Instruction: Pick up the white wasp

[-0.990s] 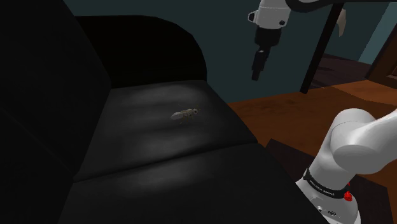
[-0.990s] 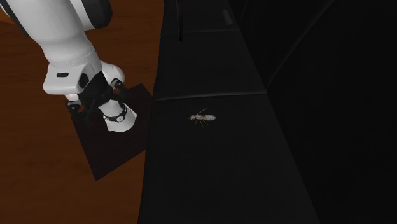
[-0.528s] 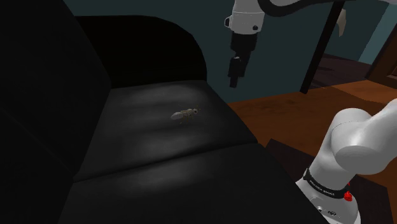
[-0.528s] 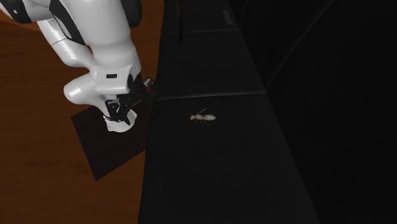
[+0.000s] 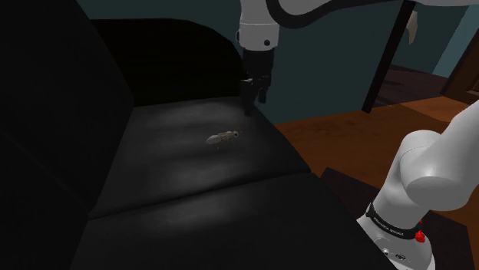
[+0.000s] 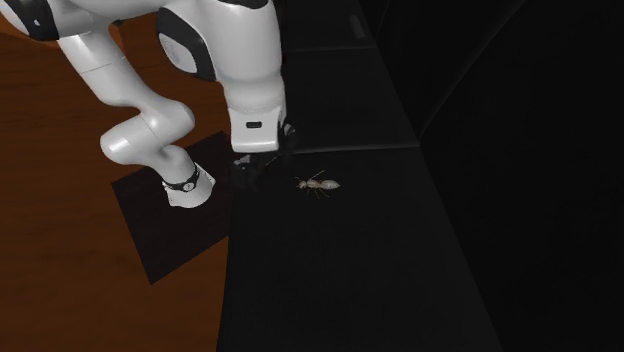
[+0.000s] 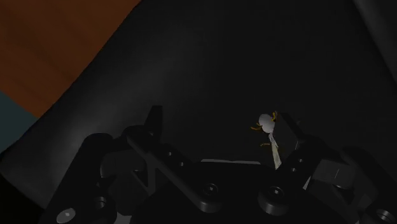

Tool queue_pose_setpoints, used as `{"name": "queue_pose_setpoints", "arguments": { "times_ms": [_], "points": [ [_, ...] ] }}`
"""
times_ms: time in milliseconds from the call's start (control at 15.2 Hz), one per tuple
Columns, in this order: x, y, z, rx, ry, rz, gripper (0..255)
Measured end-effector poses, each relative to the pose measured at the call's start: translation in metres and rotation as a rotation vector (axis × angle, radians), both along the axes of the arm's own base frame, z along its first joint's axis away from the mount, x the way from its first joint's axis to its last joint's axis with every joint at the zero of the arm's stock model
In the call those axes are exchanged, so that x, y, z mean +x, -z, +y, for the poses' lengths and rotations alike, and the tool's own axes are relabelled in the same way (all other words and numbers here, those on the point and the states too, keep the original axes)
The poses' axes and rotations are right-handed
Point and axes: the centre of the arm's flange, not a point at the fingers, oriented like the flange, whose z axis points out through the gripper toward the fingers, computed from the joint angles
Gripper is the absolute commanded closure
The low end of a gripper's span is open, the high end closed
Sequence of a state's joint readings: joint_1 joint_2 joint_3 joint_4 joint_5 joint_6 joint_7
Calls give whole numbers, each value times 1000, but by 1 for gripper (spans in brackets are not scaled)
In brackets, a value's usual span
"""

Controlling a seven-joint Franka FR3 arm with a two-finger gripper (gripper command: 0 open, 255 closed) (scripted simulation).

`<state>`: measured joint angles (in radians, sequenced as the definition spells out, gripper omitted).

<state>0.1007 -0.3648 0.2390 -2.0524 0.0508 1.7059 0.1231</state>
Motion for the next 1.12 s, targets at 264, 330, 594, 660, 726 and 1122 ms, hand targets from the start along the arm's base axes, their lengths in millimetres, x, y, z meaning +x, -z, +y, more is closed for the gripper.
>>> {"name": "queue_pose_setpoints", "arguments": {
  "times_ms": [264,330,594,660,726,1122],
  "points": [
    [25,7,49,12,-3,14,0],
    [30,8,59,16,-4,18,0],
    [50,17,94,26,-6,28,0],
    [49,22,96,26,-6,29,0],
    [51,26,97,27,-6,29,0],
    [51,53,98,27,-5,30,255]
  ]
}}
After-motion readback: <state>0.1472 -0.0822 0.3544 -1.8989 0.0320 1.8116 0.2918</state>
